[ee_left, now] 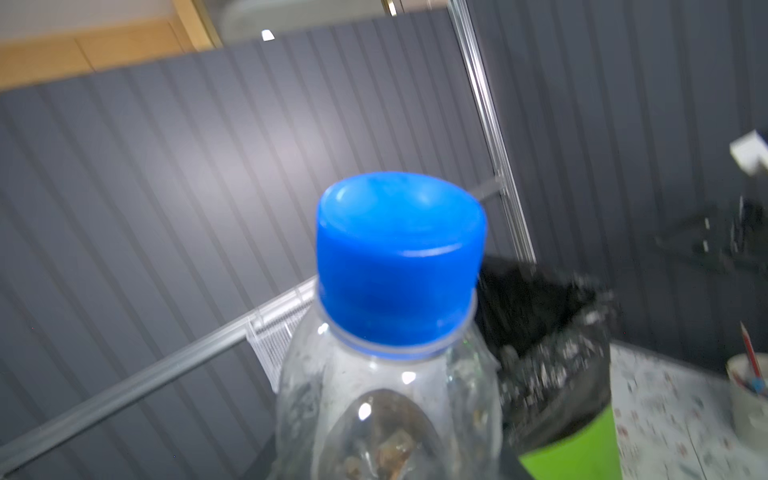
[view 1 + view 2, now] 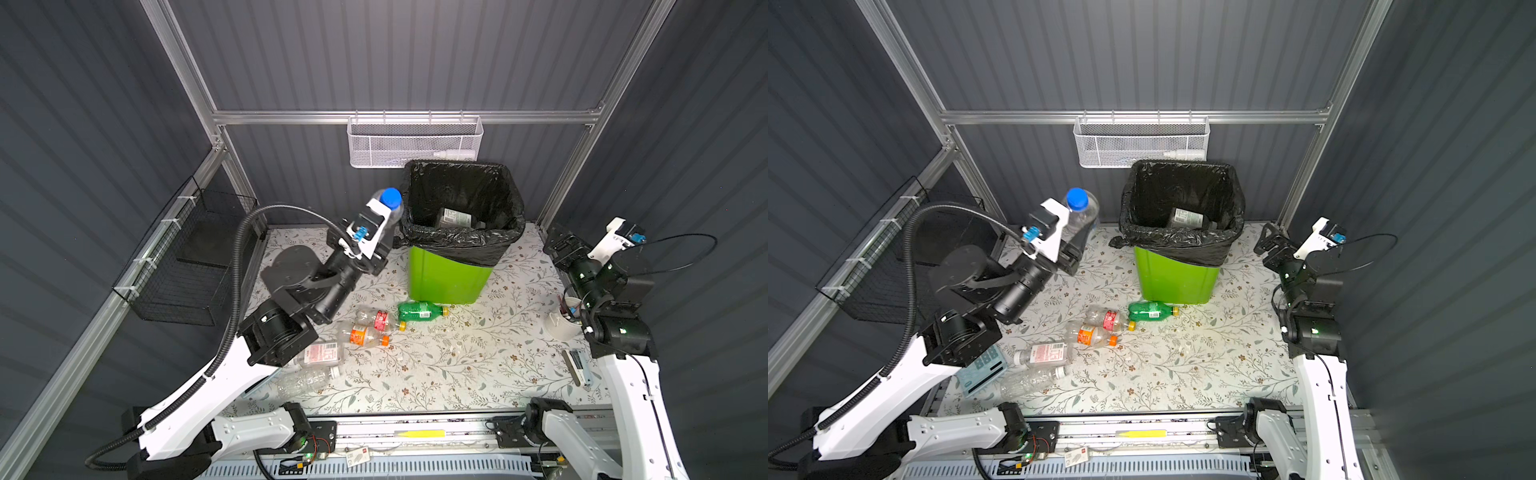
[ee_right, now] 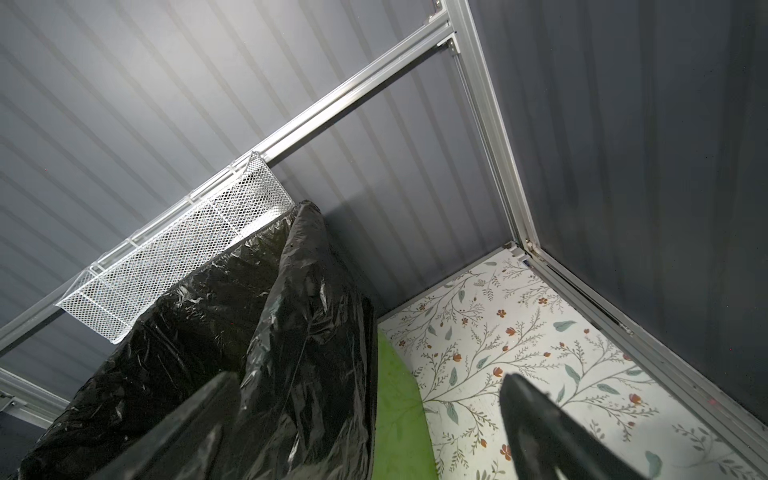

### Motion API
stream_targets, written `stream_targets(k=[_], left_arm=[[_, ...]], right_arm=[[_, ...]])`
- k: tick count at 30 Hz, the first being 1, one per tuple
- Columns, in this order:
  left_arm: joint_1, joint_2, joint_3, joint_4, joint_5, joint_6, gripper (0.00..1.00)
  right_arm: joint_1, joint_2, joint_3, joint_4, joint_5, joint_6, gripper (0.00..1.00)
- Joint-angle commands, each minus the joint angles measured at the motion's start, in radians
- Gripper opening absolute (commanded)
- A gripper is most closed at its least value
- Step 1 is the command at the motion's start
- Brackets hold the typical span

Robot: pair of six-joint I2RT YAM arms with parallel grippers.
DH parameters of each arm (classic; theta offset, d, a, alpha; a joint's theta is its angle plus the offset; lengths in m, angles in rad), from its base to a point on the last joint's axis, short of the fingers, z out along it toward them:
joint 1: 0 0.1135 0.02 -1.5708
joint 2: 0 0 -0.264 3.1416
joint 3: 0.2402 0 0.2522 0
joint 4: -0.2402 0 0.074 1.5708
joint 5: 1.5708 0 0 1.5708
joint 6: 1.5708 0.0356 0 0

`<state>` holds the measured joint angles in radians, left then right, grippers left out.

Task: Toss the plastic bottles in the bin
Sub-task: 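Lift the Pepsi bottle with the left gripper and drop it into the bin, then withdraw the left gripper while the right gripper grasps the orange-labeled clear bottle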

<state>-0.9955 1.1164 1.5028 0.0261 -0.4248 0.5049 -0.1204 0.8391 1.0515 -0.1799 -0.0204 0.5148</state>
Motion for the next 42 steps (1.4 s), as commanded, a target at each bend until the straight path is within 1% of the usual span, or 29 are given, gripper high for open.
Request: stream_targets(k=[1,3,5,6,7,8,9,10,11,12,13,14,16,18,22,25,27,29,31,35,38,39,40,42], left_arm=[[0.043,0.095,0.063,0.27,0.112,0.017,0.47],[0.118,0.187,0.136,0.24,0.213,-0.106,0.48],[0.212,0.34,0.265,0.155,0.343,-0.282,0.52],[0.24,0.426,0.355,0.08,0.408,-0.341,0.54],[0.252,0.532,0.484,-0.033,0.469,-0.384,0.56],[0.252,0.63,0.604,-0.145,0.529,-0.402,0.58],[0.252,0.699,0.707,-0.213,0.583,-0.421,0.64],[0.252,0.749,0.787,-0.27,0.617,-0.44,0.77],[0.252,0.769,0.822,-0.282,0.634,-0.45,0.87],[0.252,0.759,0.811,-0.261,0.634,-0.451,0.91],[0.251,0.72,0.755,-0.201,0.627,-0.45,0.96],[0.251,0.672,0.665,-0.117,0.605,-0.449,1.0],[0.252,0.553,0.499,0.041,0.536,-0.44,1.0],[0.252,0.47,0.389,0.107,0.458,-0.408,1.0],[0.252,0.363,0.248,0.109,0.286,-0.367,1.0],[0.253,0.324,0.16,0.083,0.181,-0.364,1.0],[0.253,0.312,0.128,0.038,0.096,-0.366,1.0],[0.265,0.307,0.105,-0.007,0.013,-0.382,1.0],[0.304,0.295,0.072,-0.05,-0.033,-0.429,1.0],[0.41,0.258,-0.019,-0.092,-0.018,-0.528,1.0],[0.489,0.24,-0.071,-0.132,-0.005,-0.586,1.0],[0.514,0.233,-0.081,-0.143,-0.002,-0.601,1.0],[0.538,0.229,-0.132,-0.152,-0.002,-0.617,1.0],[0.587,0.217,-0.176,-0.168,0.006,-0.651,1.0]], right_arm=[[-0.01,-0.031,-0.018,0.021,-0.004,0.005,0.99],[-0.012,-0.039,-0.027,0.021,-0.013,0.008,0.99],[-0.012,-0.041,-0.036,0.023,-0.03,0.014,0.99],[-0.012,-0.04,-0.04,0.024,-0.045,0.017,0.99],[-0.012,-0.037,-0.041,0.027,-0.063,0.019,0.99],[-0.012,-0.035,-0.04,0.024,-0.076,0.016,0.99],[-0.012,-0.033,-0.036,0.016,-0.083,0.007,0.99],[-0.013,-0.037,-0.03,0.002,-0.083,-0.005,0.99],[-0.013,-0.043,-0.025,-0.012,-0.078,-0.021,0.99],[-0.015,-0.05,-0.025,-0.022,-0.067,-0.029,0.99],[-0.019,-0.06,-0.029,-0.03,-0.056,-0.036,0.99],[-0.023,-0.068,-0.033,-0.037,-0.047,-0.038,0.99],[-0.031,-0.083,-0.046,-0.043,-0.038,-0.038,0.99],[-0.031,-0.094,-0.062,-0.037,-0.04,-0.033,0.99],[-0.031,-0.11,-0.093,-0.003,-0.091,-0.032,0.99],[-0.024,-0.119,-0.119,0.023,-0.148,-0.038,0.99],[0.006,-0.13,-0.131,0.03,-0.158,-0.061,0.99],[0.07,-0.14,-0.137,0.025,-0.126,-0.106,0.99],[0.181,-0.143,-0.139,0.022,-0.045,-0.16,0.99],[0.459,-0.088,-0.12,0.029,0.139,-0.256,0.98],[0.678,0.001,-0.097,0.06,0.279,-0.338,0.98],[0.744,0.04,-0.087,0.076,0.313,-0.364,0.98],[0.8,0.084,-0.075,0.091,0.332,-0.38,0.98],[0.894,0.184,-0.048,0.114,0.342,-0.407,0.98]])
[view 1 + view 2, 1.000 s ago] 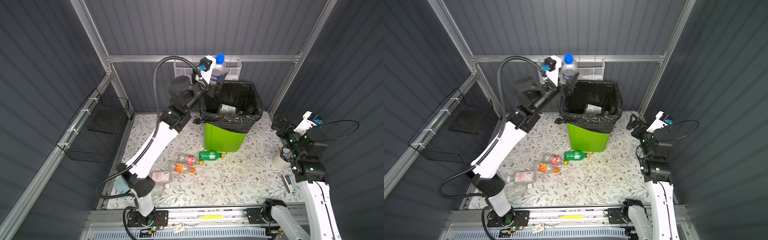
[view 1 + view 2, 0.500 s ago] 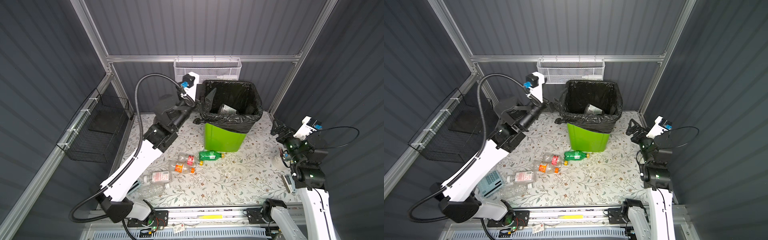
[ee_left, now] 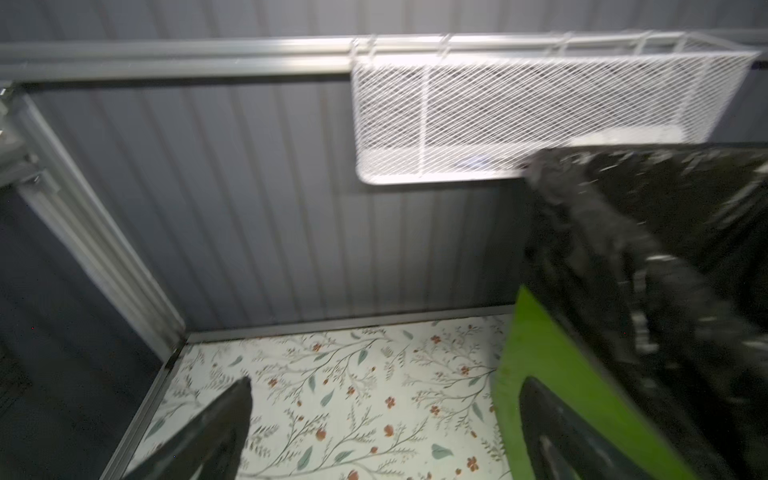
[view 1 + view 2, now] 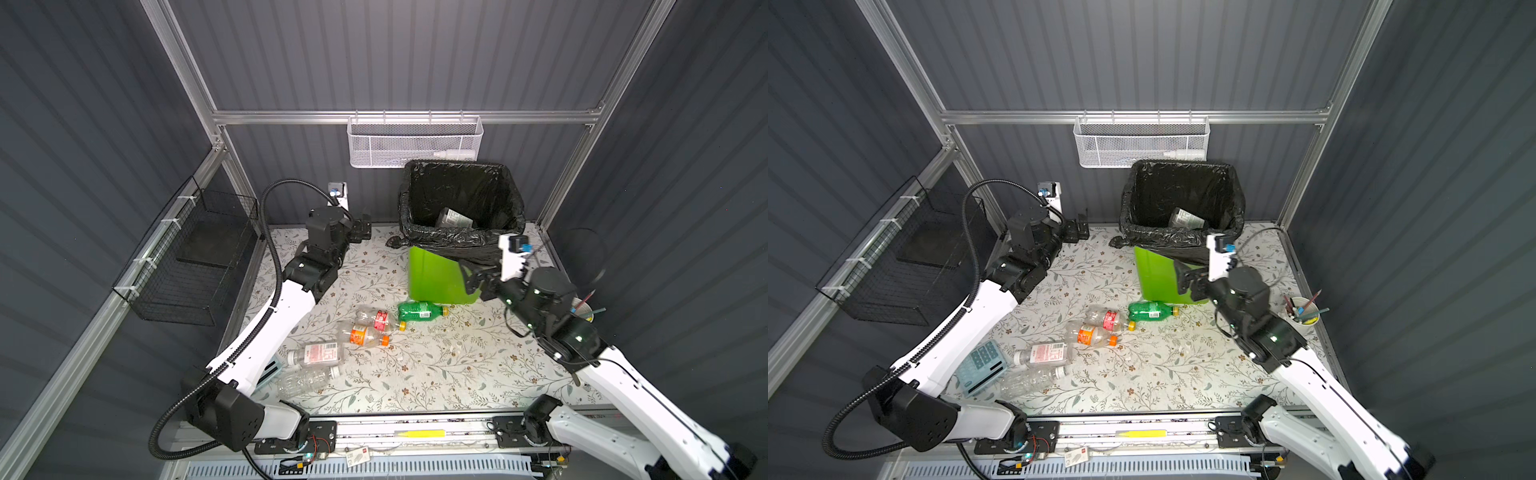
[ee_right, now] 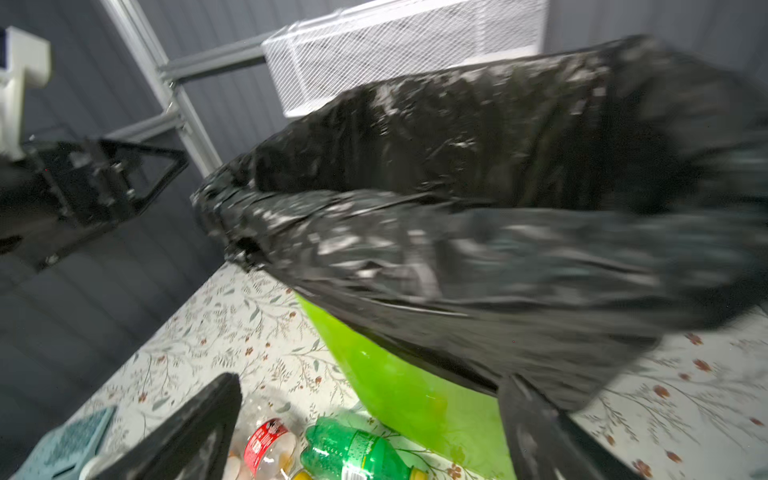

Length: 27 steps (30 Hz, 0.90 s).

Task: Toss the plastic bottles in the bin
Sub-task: 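Withdraw the left gripper while the right gripper grasps the orange-labeled clear bottle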

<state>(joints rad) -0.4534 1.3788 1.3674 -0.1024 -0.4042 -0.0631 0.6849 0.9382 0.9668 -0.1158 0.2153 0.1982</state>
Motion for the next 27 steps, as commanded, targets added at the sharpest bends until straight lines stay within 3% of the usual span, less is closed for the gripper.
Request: stream_targets(k=[1,5,10,18,27], left_arm=[[0.072,-0.051,-0.064,-0.047,-0.009,-0.103,1.0],[0.167,-0.078,-0.159,-0.065,0.004,-0.176,1.0],[0.25,-0.115,-0.275,-0.072,0.009,-0.231,1.0],[0.32,-0.118,-0.387,-0.092,0.024,-0.293,1.0],[0.331,-0.118,-0.424,-0.098,0.025,-0.292,1.0]], right_arm=[[0.137,0.141,0.059,0.054,0.106,-0.102,0.98],[0.287,0.355,0.148,0.048,0.087,-0.132,0.99],[0.363,0.596,0.278,-0.031,-0.021,-0.166,0.99],[0.408,0.921,0.535,-0.267,-0.101,-0.269,0.93],[0.426,1.097,0.67,-0.424,-0.137,-0.334,0.89]])
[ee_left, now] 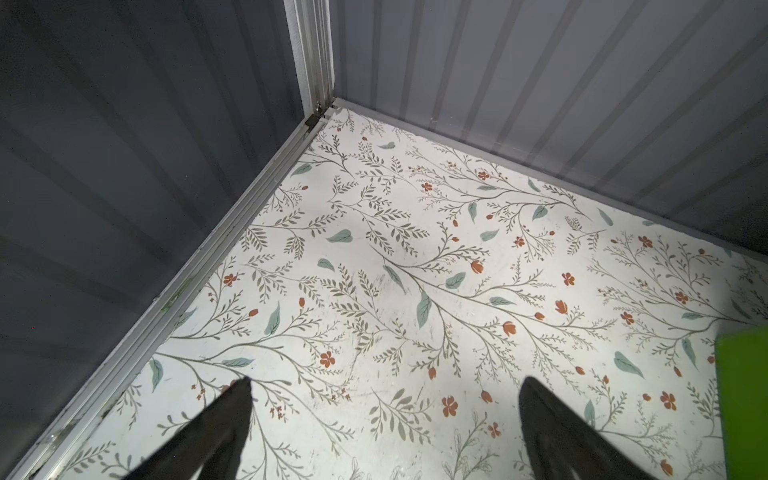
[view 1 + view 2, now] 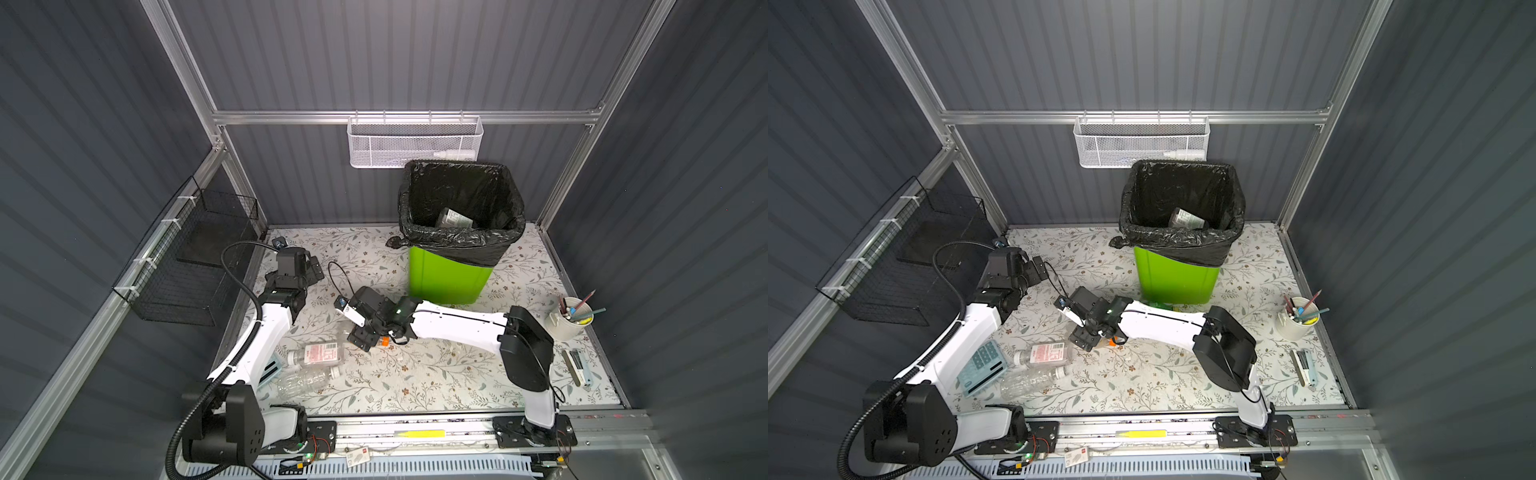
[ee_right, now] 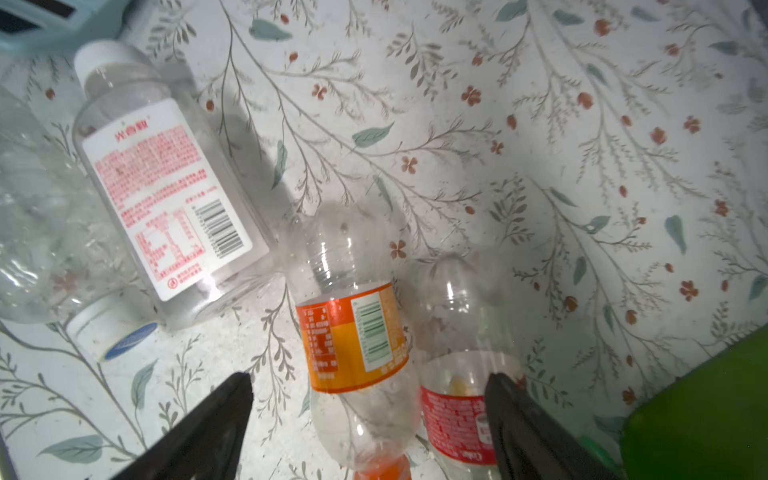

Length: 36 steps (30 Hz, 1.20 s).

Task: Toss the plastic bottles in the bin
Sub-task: 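Withdraw the left gripper while the right gripper grasps the orange-labeled clear bottle, then lift the orange-labeled bottle with the right gripper and drop it into the bin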

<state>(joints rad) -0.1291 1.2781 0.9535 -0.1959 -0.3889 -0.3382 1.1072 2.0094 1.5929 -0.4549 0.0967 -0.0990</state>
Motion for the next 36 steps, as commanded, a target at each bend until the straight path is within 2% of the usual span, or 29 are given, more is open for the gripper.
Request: stream_targets(k=[1,14,21,24,28,36], left_arm=[[0.006,-0.017,-0.011,-0.002,0.009,-0.015,1.0],[0.008,-0.026,-0.027,-0.01,0.015,-0.007,1.0],[0.008,-0.028,-0.035,-0.009,0.014,-0.007,1.0],[0.008,-0.026,-0.037,-0.007,0.016,-0.007,1.0],[0.008,-0.026,-0.043,-0.007,0.017,-0.009,1.0],[0.01,-0.029,-0.071,0.021,0.035,-0.016,1.0]], right_arm=[[0.004,0.043,0.059,-0.101,-0.019,-0.044,0.89],[0.01,0.223,0.221,-0.241,0.005,-0.104,0.79],[0.011,0.235,0.234,-0.272,0.002,-0.104,0.64],[0.011,0.206,0.224,-0.255,-0.003,-0.088,0.55],[0.008,0.122,0.177,-0.205,0.004,-0.065,0.53],[-0.038,-0.186,0.057,-0.065,0.103,-0.071,0.5]])
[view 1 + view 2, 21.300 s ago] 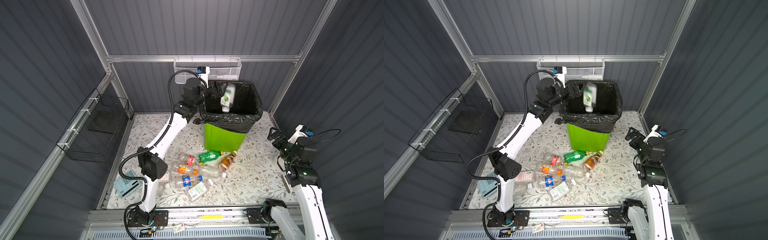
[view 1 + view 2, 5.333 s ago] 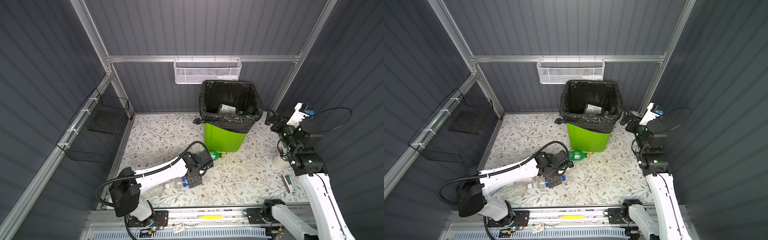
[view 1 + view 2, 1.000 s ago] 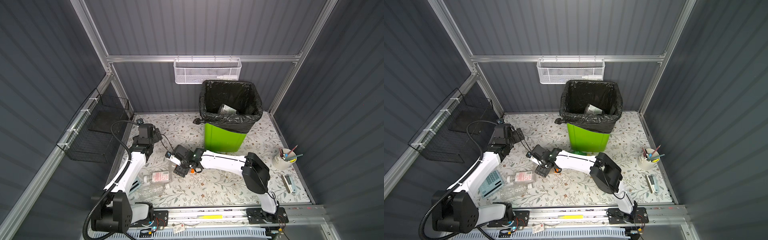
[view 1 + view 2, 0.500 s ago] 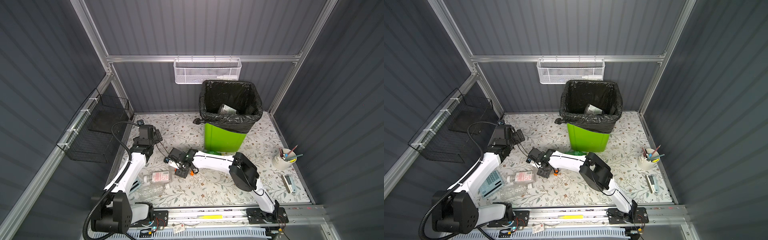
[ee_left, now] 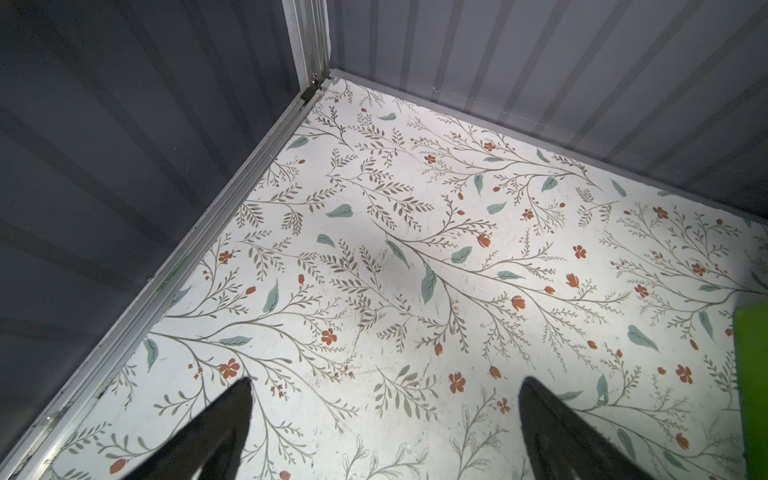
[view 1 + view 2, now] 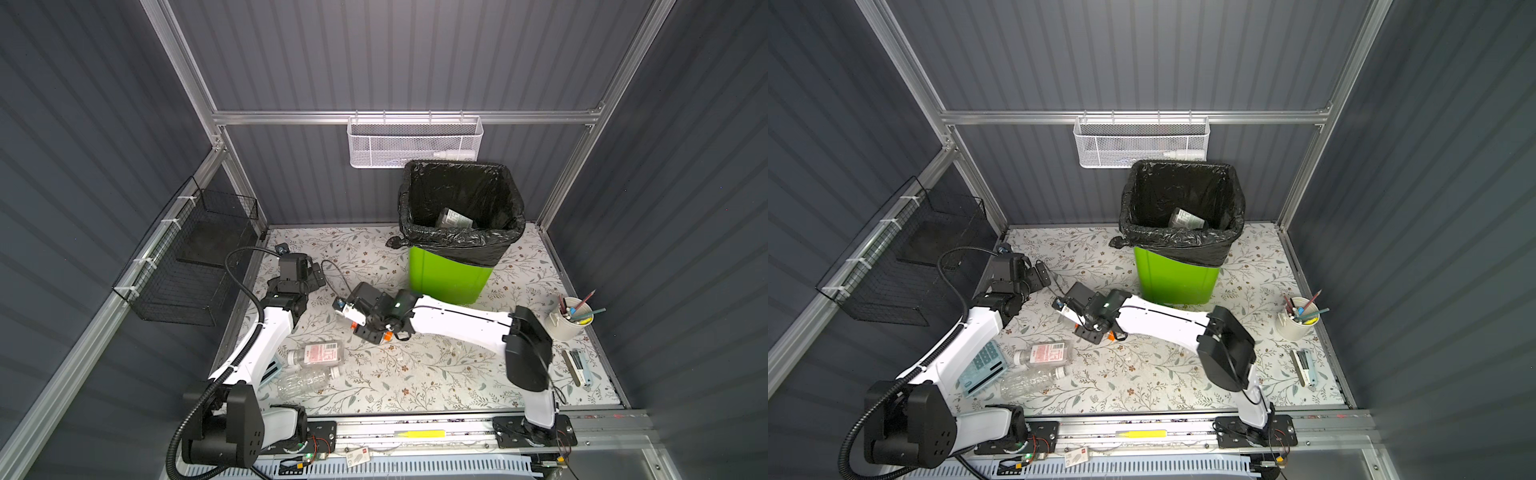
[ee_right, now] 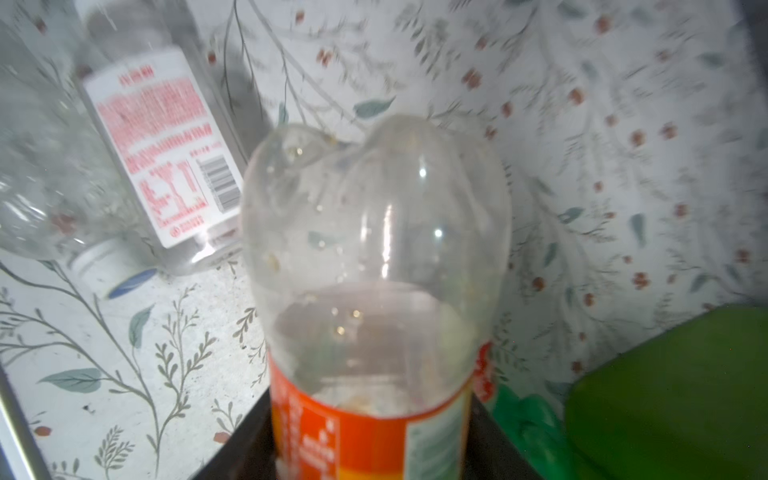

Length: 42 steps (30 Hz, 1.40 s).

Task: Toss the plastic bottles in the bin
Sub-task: 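Lift the orange-labeled bottle with the right gripper and drop it into the bin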

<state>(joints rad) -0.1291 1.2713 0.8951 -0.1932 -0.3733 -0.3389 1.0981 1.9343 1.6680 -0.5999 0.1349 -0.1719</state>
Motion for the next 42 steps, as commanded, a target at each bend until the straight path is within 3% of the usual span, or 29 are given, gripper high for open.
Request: stream_targets(k=[1,9,15,21,22,27,30,33,35,38,42], left_arm=[[0.009,-0.023,-0.016,0.021,0.023,-0.015,1.0],[0.008,-0.021,-0.04,0.043,0.042,-0.014,1.0],[0.008,-0.014,-0.053,0.064,0.07,-0.018,1.0],[0.008,-0.004,-0.055,0.079,0.11,-0.035,1.0],[0.008,-0.004,-0.056,0.081,0.117,-0.038,1.0],[0.009,0.007,-0.051,0.095,0.184,-0.062,1.0],[0.008,0.002,-0.054,0.083,0.2,-0.096,1.0],[0.006,-0.02,-0.065,0.054,0.179,-0.142,1.0],[0.006,-0.042,-0.074,0.031,0.172,-0.168,1.0],[0.001,-0.081,-0.08,-0.007,0.182,-0.225,1.0],[-0.08,-0.132,-0.083,-0.065,0.146,-0.304,1.0]], right_arm=[[-0.037,-0.148,-0.023,0.1,0.086,-0.014,0.5],[-0.053,-0.501,0.019,0.334,0.272,-0.296,0.49],[-0.052,-0.725,-0.015,0.594,0.249,-0.475,0.5],[-0.078,-0.803,-0.093,0.79,0.286,-0.632,0.54],[-0.116,-0.799,-0.089,0.778,0.276,-0.599,0.54],[-0.512,-0.676,-0.007,0.466,0.021,-0.122,0.55],[-0.633,-0.496,0.135,0.15,-0.103,0.001,0.63],[-0.681,-0.413,0.199,-0.003,-0.118,0.069,0.76],[-0.681,-0.486,0.123,0.086,-0.071,0.083,0.99],[-0.685,-0.658,-0.023,0.337,0.011,0.092,0.99],[-0.686,-0.807,-0.129,0.463,0.058,0.096,0.99]])
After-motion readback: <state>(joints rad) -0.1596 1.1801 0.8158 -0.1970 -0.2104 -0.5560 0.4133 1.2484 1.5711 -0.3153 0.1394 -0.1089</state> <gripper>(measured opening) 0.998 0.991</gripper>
